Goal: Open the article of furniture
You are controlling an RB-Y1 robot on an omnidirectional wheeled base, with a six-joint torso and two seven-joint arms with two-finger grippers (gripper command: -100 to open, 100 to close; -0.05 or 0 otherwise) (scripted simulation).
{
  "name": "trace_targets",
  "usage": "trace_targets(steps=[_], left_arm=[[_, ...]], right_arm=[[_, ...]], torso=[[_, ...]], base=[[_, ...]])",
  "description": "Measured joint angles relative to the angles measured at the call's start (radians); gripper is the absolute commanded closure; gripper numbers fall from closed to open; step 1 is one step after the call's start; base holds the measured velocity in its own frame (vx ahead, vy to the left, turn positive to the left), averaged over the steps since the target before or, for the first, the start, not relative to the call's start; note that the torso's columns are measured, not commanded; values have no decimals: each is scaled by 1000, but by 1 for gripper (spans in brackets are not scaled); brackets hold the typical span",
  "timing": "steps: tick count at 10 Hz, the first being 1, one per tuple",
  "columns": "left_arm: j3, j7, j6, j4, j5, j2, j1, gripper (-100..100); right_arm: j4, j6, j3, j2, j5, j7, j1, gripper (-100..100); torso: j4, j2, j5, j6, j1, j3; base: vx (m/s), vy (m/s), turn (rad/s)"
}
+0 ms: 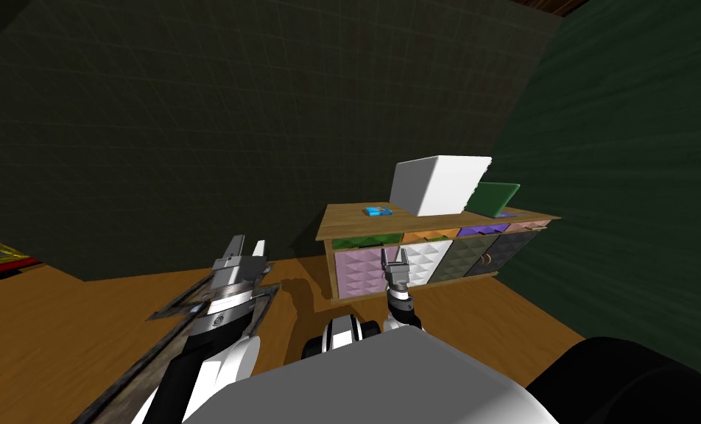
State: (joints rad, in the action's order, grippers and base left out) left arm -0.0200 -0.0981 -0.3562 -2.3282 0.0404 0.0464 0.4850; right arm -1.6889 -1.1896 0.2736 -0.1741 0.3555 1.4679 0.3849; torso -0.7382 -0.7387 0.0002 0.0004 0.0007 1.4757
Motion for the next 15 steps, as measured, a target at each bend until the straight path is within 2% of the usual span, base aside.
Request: trace_targets(steps=[3,5,12,15], left_arm=[[0,0,0,0,0,0,0,0],[0,0,0,0,0,0,0,0],[0,0,0,0,0,0,0,0],[0,0,0,0,0,0,0,0]], right_arm=[[66,-35,21,0,46,82,-19,-100],[87,-50,26,-1,61,133,-25,-100],[231,-123,69,-11,171,334,-66,-100],[279,-145,83,-19,214,416,-81,-100]], torso=[[0,1,0,-1,-1,0],[0,0,0,0,0,0],[0,1,0,-1,-1,0],[0,1,0,0,-1,0]], base=[[13,-27,132],[7,-15,97],[6,-26,143],[0,-23,151]])
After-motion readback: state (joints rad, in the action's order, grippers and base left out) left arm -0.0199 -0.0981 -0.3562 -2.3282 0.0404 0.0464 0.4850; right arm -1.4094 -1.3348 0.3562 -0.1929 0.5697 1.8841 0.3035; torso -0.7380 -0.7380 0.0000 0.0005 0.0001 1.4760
